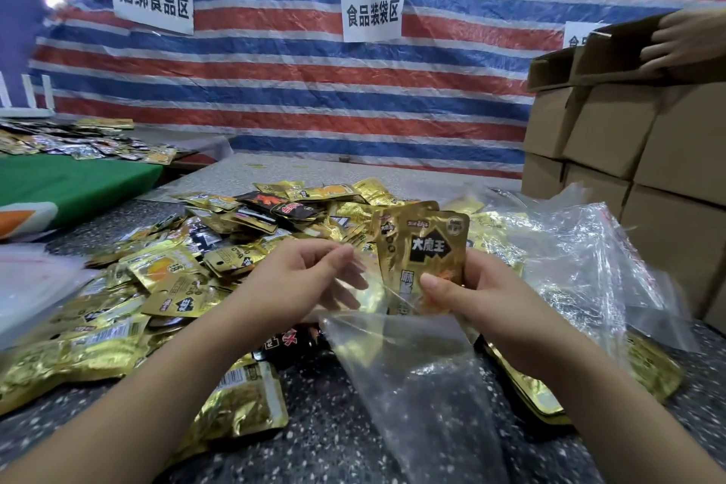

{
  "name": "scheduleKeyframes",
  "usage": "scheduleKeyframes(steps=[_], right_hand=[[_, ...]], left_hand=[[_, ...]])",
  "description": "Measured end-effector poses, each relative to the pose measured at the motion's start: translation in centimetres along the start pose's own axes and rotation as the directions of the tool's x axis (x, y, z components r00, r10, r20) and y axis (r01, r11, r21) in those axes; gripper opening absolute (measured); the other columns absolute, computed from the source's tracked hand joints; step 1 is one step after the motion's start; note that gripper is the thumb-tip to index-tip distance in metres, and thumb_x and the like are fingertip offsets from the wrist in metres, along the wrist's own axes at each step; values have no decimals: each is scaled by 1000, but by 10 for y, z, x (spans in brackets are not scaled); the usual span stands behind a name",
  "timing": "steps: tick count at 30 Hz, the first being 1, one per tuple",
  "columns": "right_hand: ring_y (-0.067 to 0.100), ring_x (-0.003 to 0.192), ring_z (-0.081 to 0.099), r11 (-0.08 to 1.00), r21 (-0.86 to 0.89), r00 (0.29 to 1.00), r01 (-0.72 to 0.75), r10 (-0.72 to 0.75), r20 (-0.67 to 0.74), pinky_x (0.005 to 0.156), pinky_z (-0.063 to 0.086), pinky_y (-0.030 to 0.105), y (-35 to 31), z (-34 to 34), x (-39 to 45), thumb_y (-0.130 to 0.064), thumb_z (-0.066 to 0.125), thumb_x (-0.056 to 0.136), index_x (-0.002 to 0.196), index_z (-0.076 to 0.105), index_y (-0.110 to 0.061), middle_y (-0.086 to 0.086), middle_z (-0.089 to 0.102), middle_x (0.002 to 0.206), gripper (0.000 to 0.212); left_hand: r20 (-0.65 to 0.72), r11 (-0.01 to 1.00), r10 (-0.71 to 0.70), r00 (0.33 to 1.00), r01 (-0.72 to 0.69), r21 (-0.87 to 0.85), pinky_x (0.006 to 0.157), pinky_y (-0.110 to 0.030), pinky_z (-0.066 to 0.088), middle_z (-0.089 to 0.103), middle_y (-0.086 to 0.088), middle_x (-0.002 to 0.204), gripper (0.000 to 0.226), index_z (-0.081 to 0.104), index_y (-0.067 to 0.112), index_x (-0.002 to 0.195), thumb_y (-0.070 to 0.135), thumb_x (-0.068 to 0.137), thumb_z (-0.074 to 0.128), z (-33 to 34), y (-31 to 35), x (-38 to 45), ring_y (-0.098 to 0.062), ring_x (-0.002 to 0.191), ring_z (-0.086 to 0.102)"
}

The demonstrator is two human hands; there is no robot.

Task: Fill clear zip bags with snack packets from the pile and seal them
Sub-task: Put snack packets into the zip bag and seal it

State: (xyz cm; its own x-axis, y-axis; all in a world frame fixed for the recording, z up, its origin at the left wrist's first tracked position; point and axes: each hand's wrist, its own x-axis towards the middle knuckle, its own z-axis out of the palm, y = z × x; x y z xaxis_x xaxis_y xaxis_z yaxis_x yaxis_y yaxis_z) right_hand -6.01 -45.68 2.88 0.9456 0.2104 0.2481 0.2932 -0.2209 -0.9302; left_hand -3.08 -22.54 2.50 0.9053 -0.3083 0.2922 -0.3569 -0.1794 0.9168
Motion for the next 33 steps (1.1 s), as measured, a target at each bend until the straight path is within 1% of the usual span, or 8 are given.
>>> scheduleKeyframes(steps=[3, 6, 14, 22, 24, 27, 30, 33], right_hand=[[20, 78, 69, 993, -120, 998, -11, 17, 53, 73, 57, 36, -3, 0, -2, -20, 70, 89, 94, 67, -15, 4, 72, 82, 8], [8, 73, 64, 958, -285, 996, 16, 9, 88, 68, 51, 24, -7, -2, -5, -19, 69, 92, 86, 67, -28, -9, 68, 75, 11], [14, 89, 68, 877, -480, 996, -30, 68, 62, 87, 54, 43, -12, -2, -10, -27, 67, 93, 97, 66, -24, -4, 71, 93, 6], [-4, 79, 61, 821, -570, 984, 31, 73, 160, 72, 46, 26, -16, -9, -12, -32, 64, 94, 85, 62, -41, -21, 66, 83, 13], [-10, 72, 58, 830, -555, 977, 58, 67, 203, 67, 42, 23, -15, -11, -12, -33, 63, 94, 85, 61, -51, -29, 64, 79, 20], [-3, 72, 64, 919, -394, 971, 27, 70, 230, 66, 48, 23, -10, -7, -11, -40, 67, 91, 90, 65, -40, -19, 69, 79, 2], [-2, 66, 62, 983, -186, 985, -3, 35, 172, 59, 47, 16, -6, 1, -8, -48, 62, 81, 91, 68, -39, -18, 67, 72, 14], [-1, 63, 62, 989, -143, 989, 34, -13, 149, 55, 48, 16, -7, 4, -9, -42, 59, 87, 89, 68, -35, -17, 66, 69, 11]], left_hand=[[16, 998, -1, 1000, 1, -56, 64, -29, 60, 77, -6, 82, 34, 73, 6, 89, 30, 95, 50, 1, 2, -2, -22, 69, 73], [57, 996, -23, 998, 28, -86, 64, -31, 61, 76, -7, 78, 35, 73, 8, 84, 35, 89, 50, 4, 5, -4, -24, 71, 75], [93, 984, -63, 994, 77, -162, 57, -31, 60, 77, -5, 80, 34, 75, 12, 82, 39, 83, 54, 12, 7, -8, -26, 72, 75], [88, 994, 3, 996, 7, -112, 55, -32, 59, 77, -5, 79, 33, 73, 12, 82, 38, 86, 52, 16, 7, -12, -20, 68, 74], [94, 993, 18, 995, -7, -116, 52, -27, 58, 77, -4, 77, 32, 74, 18, 75, 38, 86, 52, 17, 10, -13, -17, 66, 74], [92, 990, 28, 995, -15, -138, 51, -25, 57, 77, -5, 77, 32, 77, 20, 75, 34, 89, 52, 16, 11, -13, -16, 66, 73], [100, 990, 40, 994, -26, -136, 54, -29, 59, 77, -3, 79, 31, 78, 22, 77, 33, 90, 52, 17, 11, -13, -17, 68, 74], [108, 991, 52, 993, -38, -130, 55, -30, 58, 76, 2, 73, 34, 78, 24, 74, 30, 94, 50, 20, 10, -14, -13, 64, 73]])
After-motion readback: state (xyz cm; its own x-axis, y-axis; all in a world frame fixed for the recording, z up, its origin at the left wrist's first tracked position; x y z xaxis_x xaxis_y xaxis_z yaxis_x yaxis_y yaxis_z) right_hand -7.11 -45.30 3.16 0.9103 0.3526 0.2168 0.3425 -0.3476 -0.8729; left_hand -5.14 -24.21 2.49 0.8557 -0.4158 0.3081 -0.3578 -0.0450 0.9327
